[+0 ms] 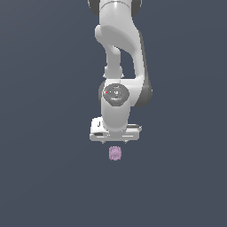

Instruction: Pick up the object and move it to a goal position.

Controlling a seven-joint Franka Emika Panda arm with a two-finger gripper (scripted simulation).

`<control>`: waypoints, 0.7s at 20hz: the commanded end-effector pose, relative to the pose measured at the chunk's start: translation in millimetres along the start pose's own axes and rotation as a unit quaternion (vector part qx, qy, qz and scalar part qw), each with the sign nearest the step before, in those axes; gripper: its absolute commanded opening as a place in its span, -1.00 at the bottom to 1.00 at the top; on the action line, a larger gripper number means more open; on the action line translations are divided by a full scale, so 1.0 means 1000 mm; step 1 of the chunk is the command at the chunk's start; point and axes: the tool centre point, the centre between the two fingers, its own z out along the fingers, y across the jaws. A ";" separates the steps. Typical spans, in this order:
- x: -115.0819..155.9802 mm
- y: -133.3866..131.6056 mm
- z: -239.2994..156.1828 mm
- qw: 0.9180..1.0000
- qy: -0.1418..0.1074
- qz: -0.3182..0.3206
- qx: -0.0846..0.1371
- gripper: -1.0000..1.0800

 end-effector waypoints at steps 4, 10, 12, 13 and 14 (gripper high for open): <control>0.016 -0.002 0.018 1.000 -0.001 0.005 0.003 0.92; 0.024 -0.003 0.028 1.000 -0.001 0.008 0.005 0.92; 0.025 -0.003 0.029 1.000 -0.002 0.008 0.005 0.92; 0.025 -0.003 0.029 1.000 -0.002 0.008 0.005 0.92; 0.024 -0.003 0.029 1.000 -0.002 0.008 0.005 0.92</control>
